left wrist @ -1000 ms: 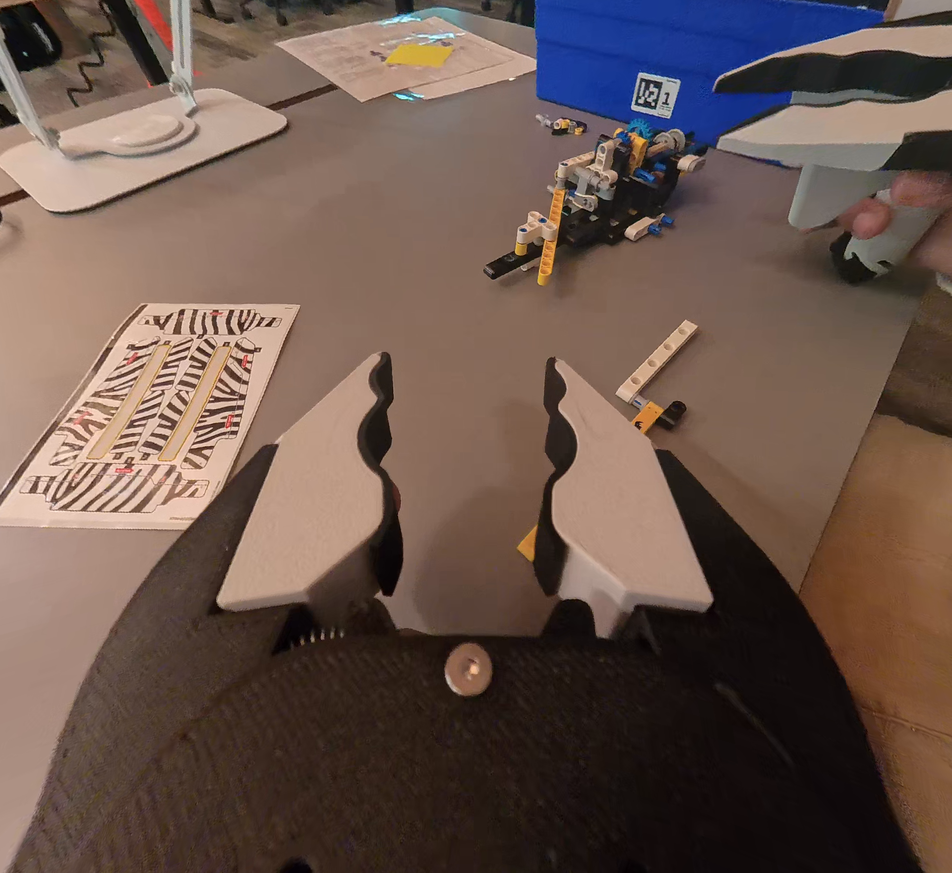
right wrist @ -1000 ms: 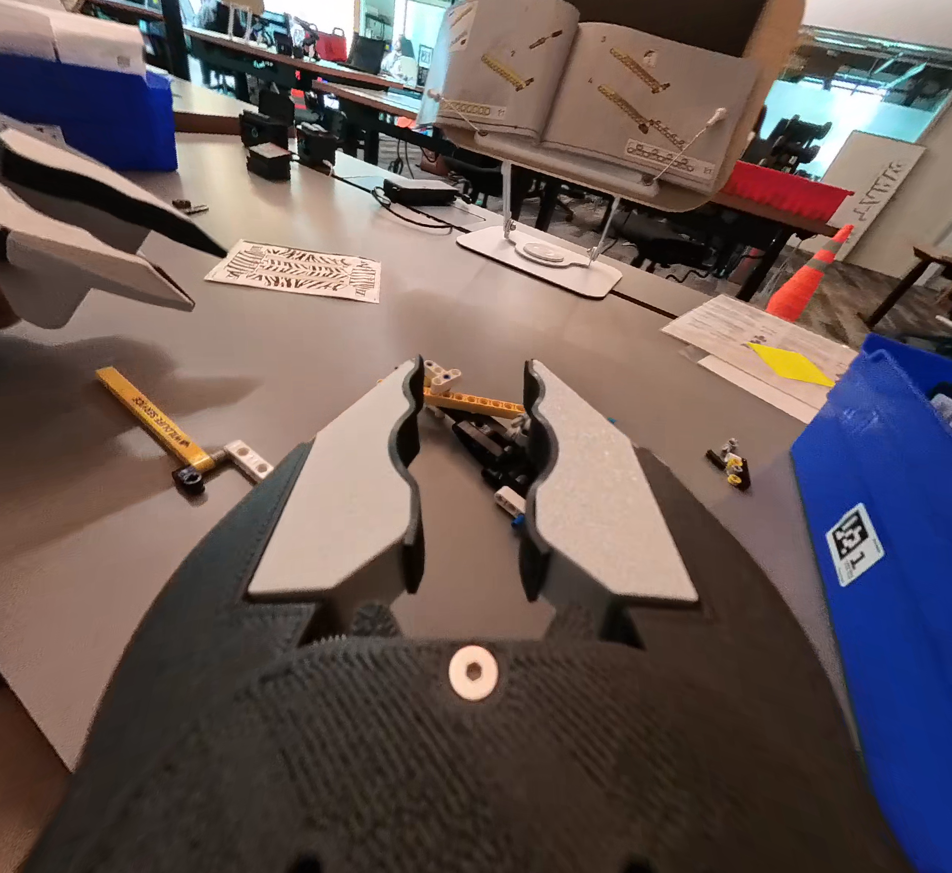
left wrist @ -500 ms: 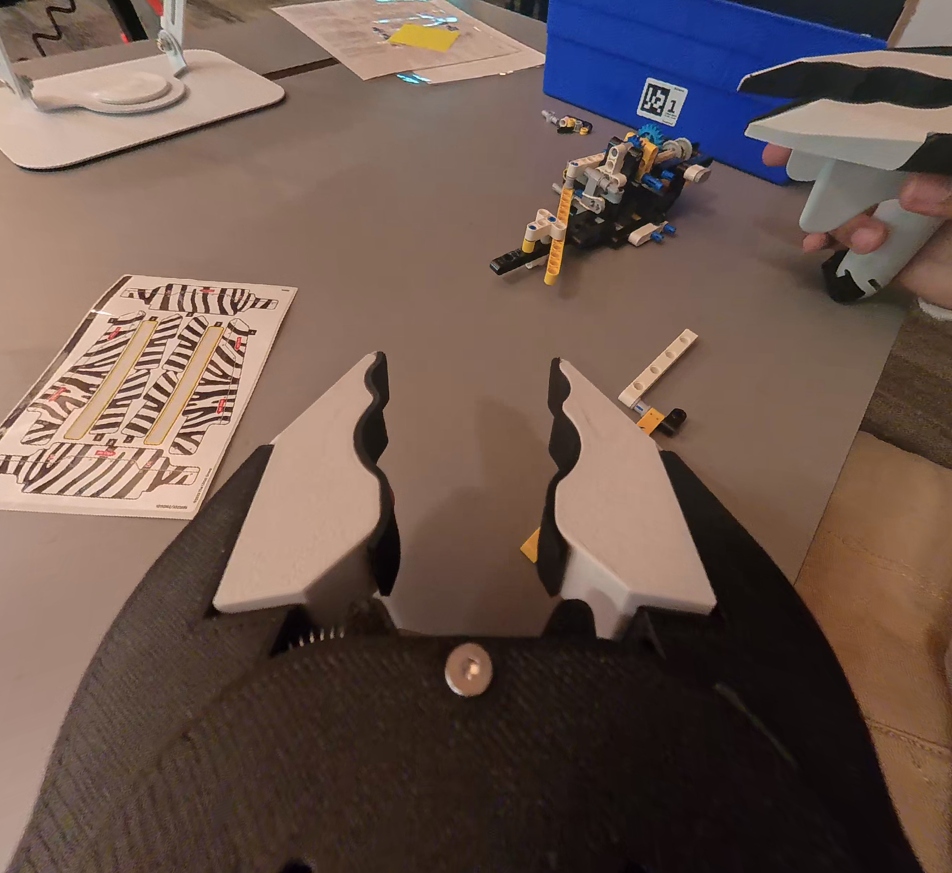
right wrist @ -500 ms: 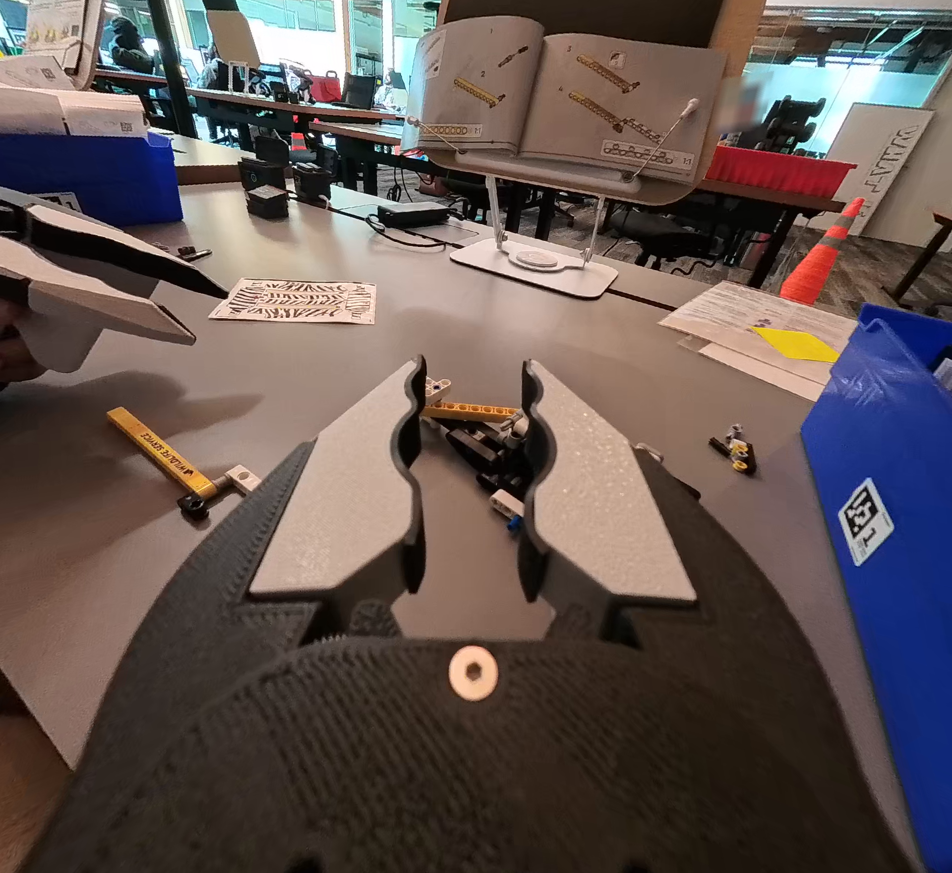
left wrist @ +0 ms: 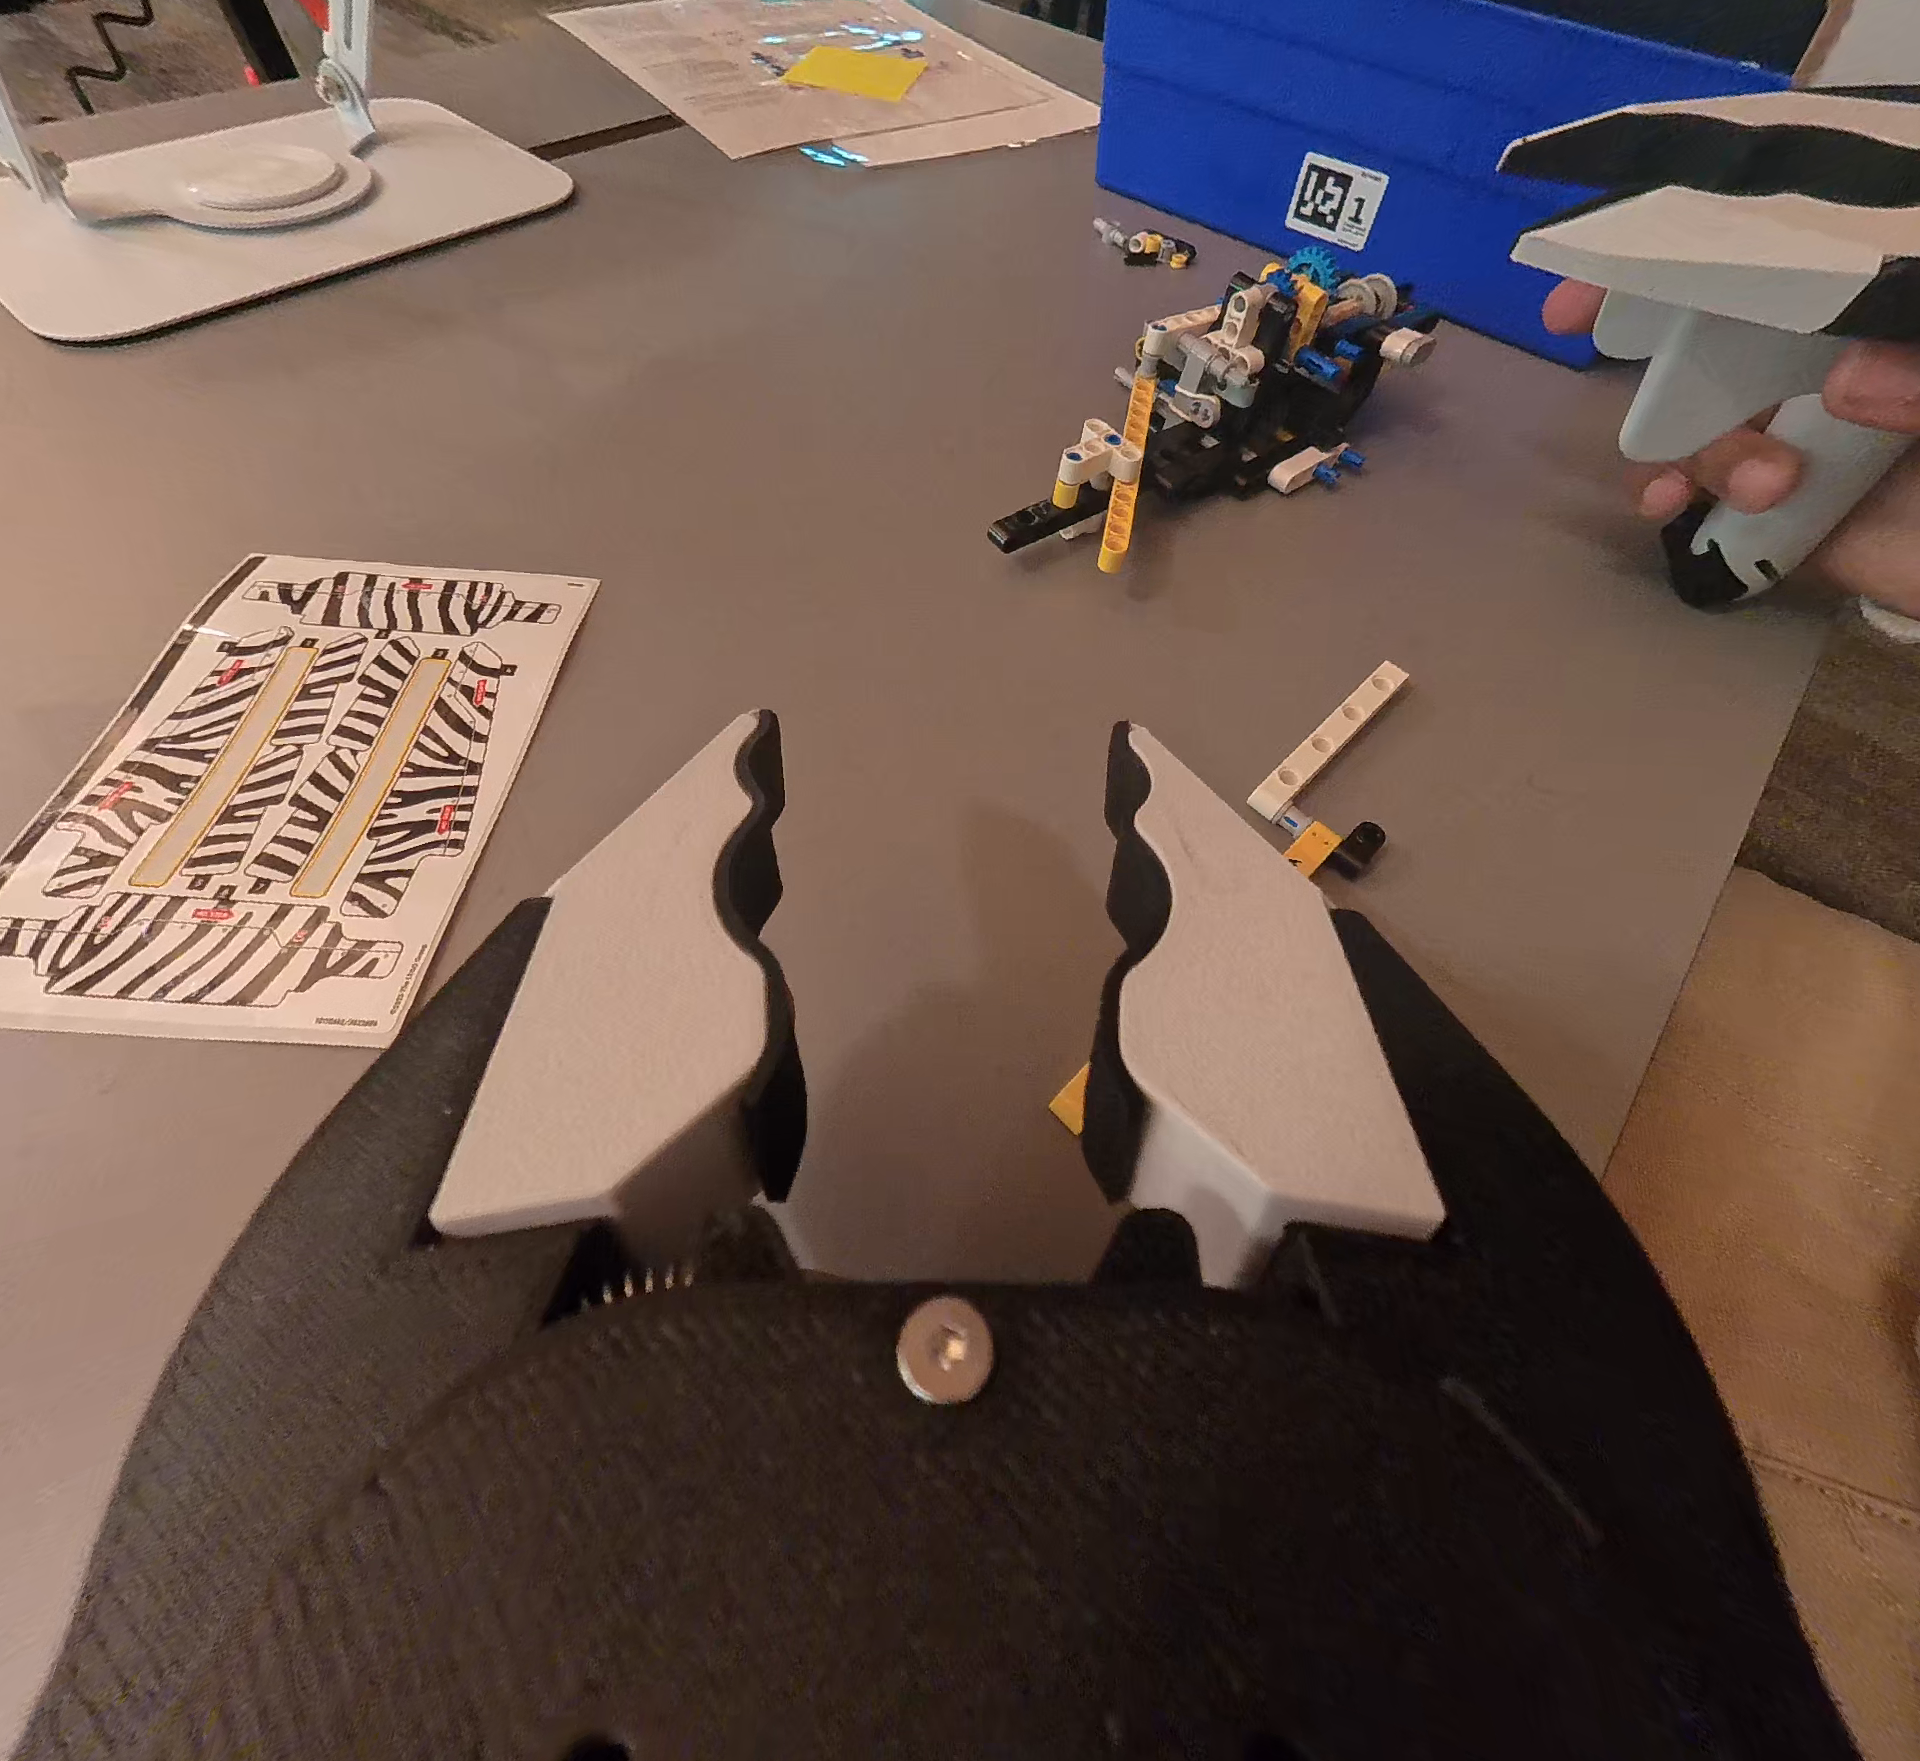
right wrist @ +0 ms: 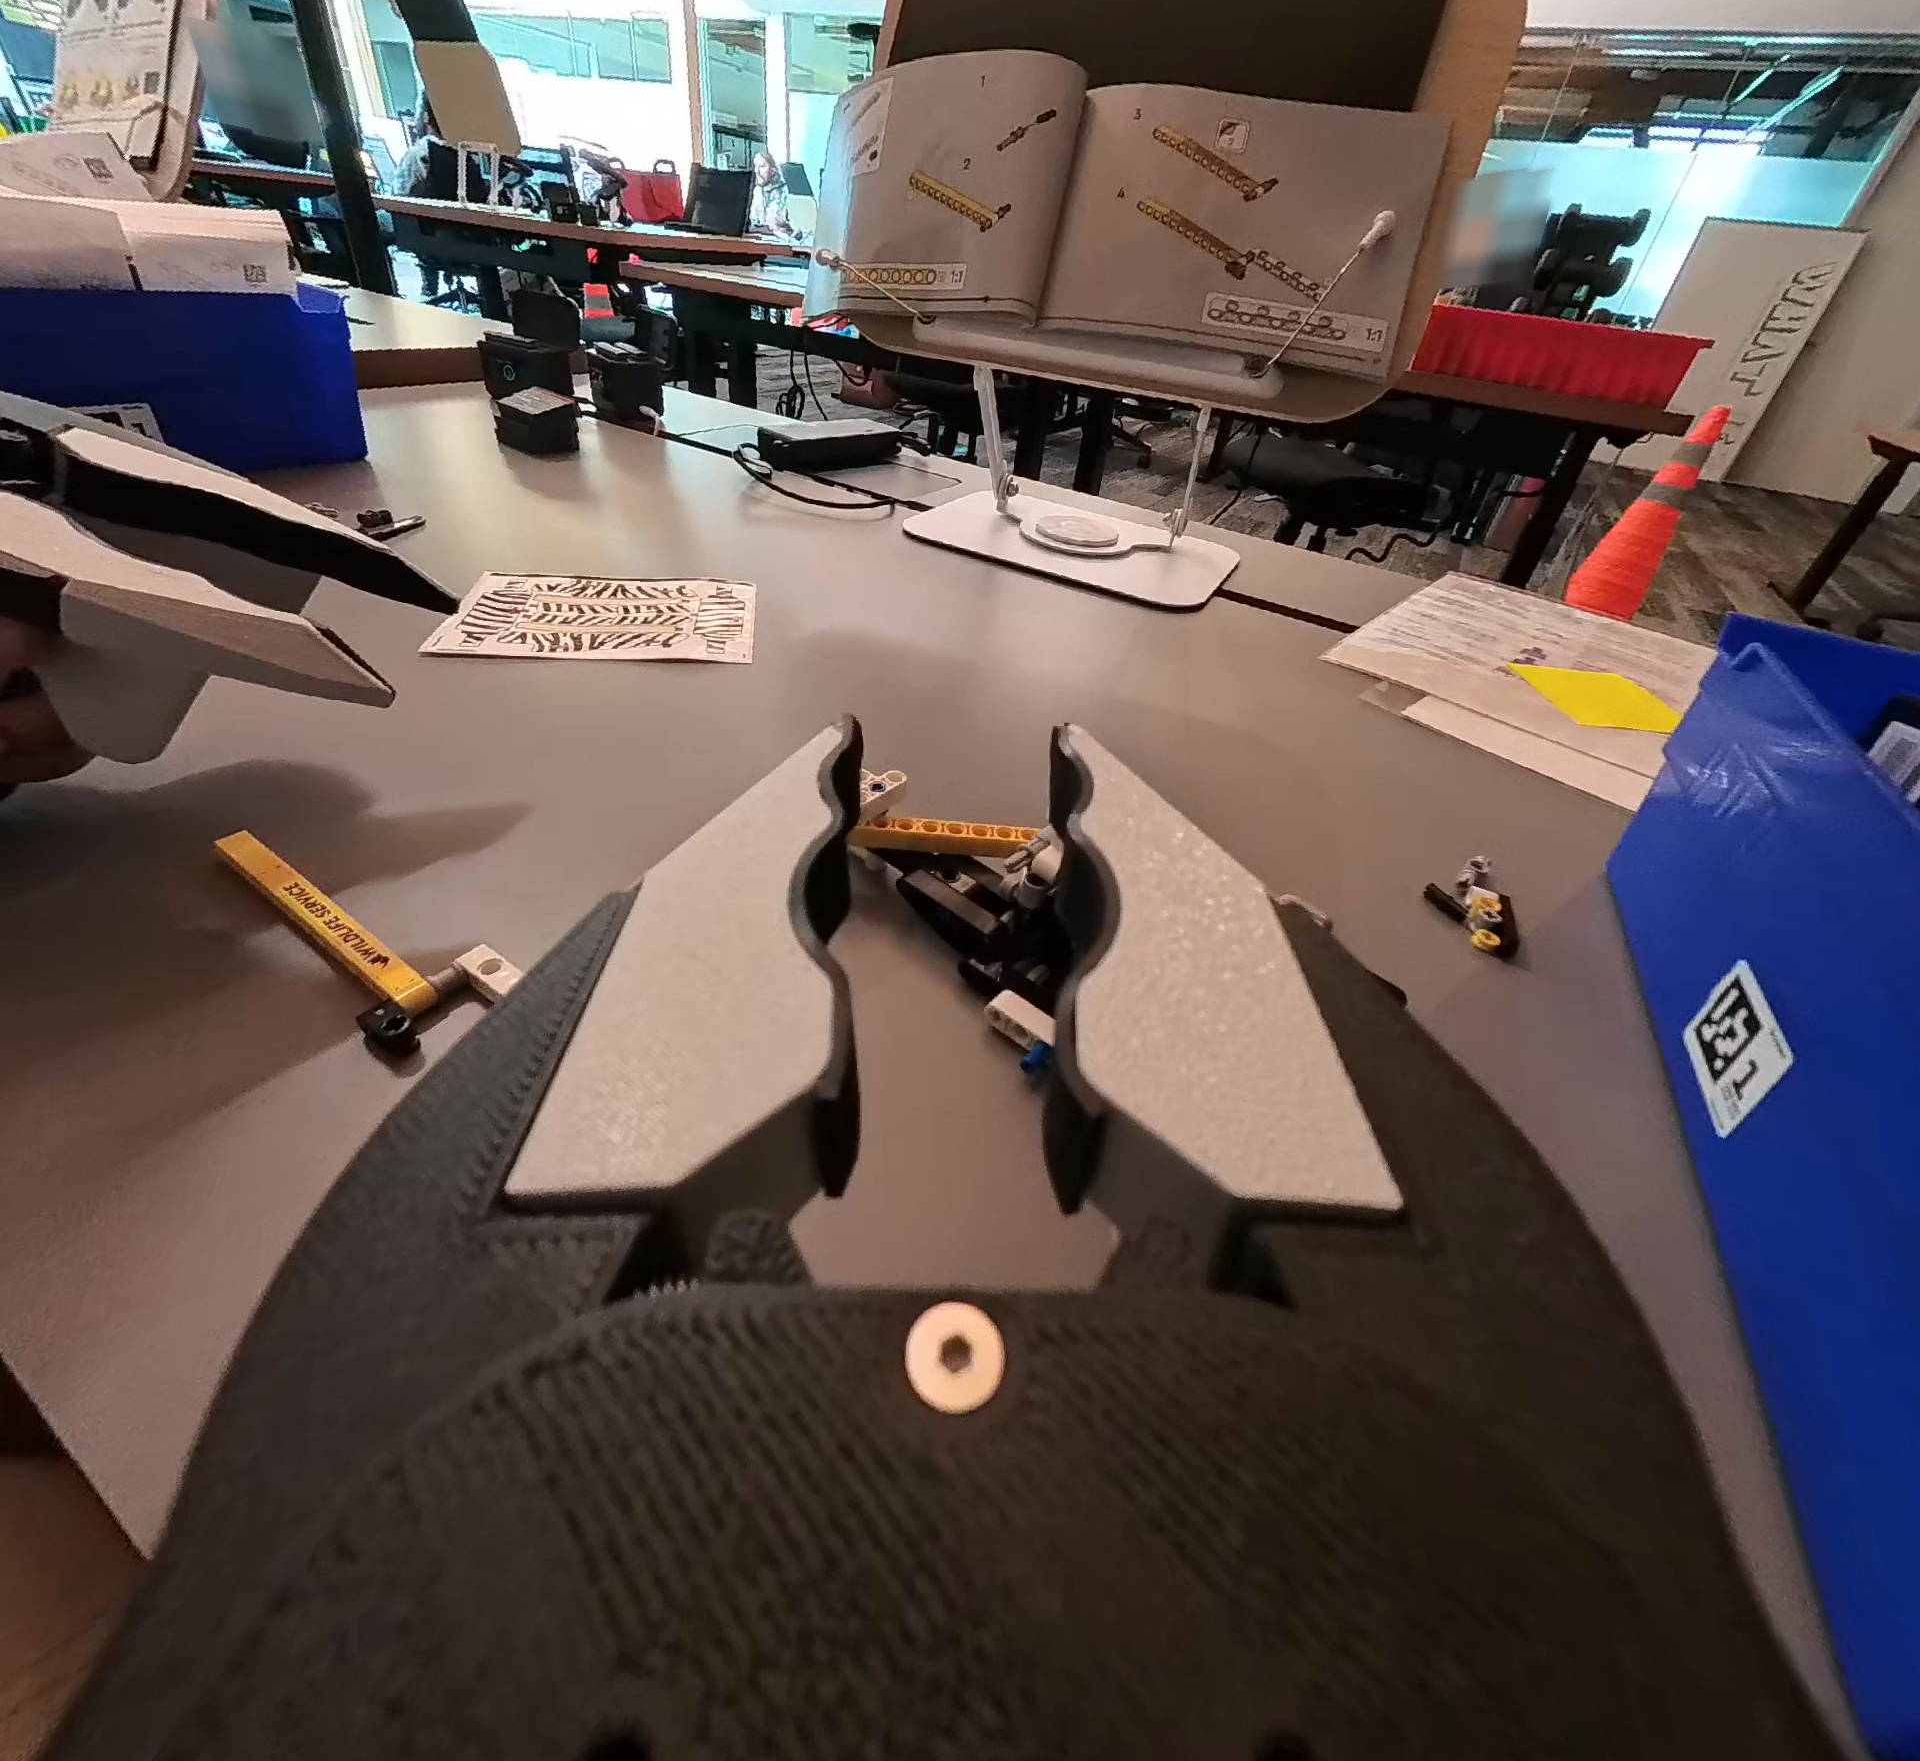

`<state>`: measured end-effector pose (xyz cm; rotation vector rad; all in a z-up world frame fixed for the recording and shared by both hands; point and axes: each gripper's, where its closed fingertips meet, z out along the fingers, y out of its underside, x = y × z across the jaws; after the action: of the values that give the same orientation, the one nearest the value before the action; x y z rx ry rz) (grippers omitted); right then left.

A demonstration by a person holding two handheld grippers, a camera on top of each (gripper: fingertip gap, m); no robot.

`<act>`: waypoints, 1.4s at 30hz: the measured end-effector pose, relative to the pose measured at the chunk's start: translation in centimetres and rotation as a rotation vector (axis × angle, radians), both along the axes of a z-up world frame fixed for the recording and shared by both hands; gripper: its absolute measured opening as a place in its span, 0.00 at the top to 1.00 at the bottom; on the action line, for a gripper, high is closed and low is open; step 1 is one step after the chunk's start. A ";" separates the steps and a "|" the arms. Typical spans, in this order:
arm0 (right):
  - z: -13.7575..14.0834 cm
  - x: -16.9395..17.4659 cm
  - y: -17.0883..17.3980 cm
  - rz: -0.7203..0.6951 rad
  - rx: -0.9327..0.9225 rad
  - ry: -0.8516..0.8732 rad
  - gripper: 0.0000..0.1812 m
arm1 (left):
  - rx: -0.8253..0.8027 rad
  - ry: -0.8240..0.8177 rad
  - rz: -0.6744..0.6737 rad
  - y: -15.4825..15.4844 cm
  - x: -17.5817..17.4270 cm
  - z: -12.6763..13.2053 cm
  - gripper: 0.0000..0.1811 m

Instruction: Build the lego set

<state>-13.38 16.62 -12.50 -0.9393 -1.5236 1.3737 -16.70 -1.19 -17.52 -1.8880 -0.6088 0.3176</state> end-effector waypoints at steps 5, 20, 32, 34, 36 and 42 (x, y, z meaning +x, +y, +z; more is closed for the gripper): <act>0.0 0.0 0.1 -0.001 -0.004 -0.002 0.82 | 0.004 -0.011 0.000 0.0 -0.1 0.0 0.66; 0.0 0.1 -0.2 0.018 0.005 0.004 0.87 | -0.139 0.084 -0.046 1.0 1.0 -1.1 0.65; 0.1 -0.1 0.3 -0.015 -0.004 0.003 0.83 | -0.133 0.061 -0.073 1.2 1.2 -1.2 0.65; 0.0 -0.2 0.3 -0.014 -0.005 0.000 0.83 | -0.127 0.050 -0.072 1.2 1.2 -1.2 0.65; 0.0 -0.2 0.2 -0.012 -0.004 -0.001 0.83 | -0.123 0.045 -0.072 1.2 1.2 -1.2 0.65; 0.0 -0.1 0.2 -0.008 0.000 0.000 0.83 | -0.168 0.074 -0.085 1.5 1.5 -1.6 0.64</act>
<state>-13.52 16.79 -12.49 -0.9448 -1.5181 1.3683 -15.24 0.27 -19.08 -2.0463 -0.4627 0.3921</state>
